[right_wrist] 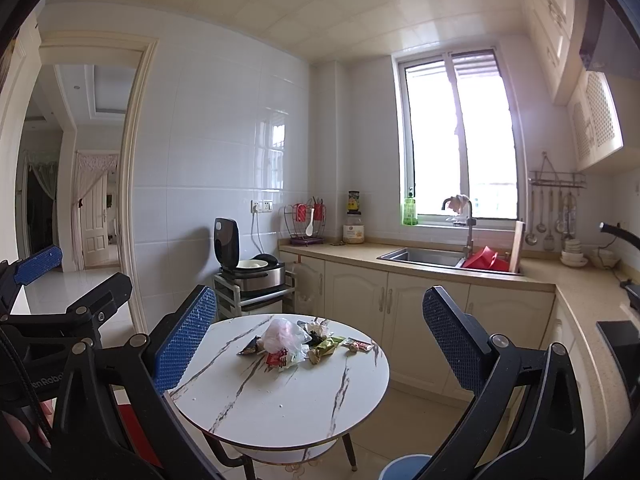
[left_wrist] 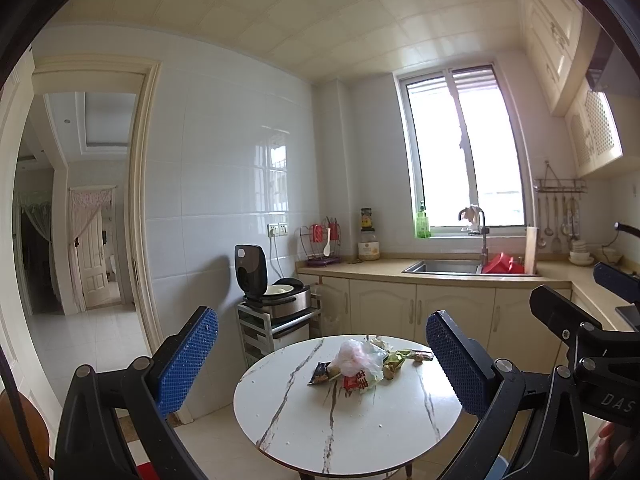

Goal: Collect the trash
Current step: 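Approach the round table with both tools open, then grasp the clear plastic bag with the left tool while the right tool grasps the green packet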

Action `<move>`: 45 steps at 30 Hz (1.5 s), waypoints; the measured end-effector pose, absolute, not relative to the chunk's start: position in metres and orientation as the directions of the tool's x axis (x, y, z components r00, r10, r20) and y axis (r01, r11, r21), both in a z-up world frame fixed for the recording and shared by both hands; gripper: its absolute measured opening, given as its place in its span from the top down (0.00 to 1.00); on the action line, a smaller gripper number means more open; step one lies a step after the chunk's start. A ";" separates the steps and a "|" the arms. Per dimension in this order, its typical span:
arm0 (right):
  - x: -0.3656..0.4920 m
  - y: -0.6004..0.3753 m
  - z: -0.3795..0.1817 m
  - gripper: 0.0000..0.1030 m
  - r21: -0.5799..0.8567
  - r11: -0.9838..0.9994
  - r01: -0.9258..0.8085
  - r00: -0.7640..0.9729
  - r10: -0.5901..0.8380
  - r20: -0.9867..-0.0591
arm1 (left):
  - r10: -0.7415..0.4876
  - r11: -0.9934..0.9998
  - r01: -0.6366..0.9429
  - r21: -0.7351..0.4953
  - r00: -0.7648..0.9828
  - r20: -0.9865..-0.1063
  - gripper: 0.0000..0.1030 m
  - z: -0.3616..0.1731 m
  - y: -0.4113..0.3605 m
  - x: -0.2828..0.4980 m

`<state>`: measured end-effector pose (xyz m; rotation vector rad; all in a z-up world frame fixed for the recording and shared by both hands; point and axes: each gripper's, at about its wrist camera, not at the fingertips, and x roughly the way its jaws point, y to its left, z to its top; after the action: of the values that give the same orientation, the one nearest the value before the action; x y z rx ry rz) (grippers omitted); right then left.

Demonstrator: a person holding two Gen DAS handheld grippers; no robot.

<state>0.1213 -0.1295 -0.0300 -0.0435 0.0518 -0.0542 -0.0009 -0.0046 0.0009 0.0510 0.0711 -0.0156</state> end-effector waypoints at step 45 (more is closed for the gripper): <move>0.264 -0.163 -0.088 0.00 -0.006 0.998 0.055 0.974 -0.055 -0.219 | 0.010 0.998 0.004 0.055 0.970 -0.244 0.01 -0.030 -0.006 0.180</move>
<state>0.2645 -0.1633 -0.0883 -0.0002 0.2213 -0.0551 0.1803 -0.0057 -0.0297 0.0556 0.2472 0.0030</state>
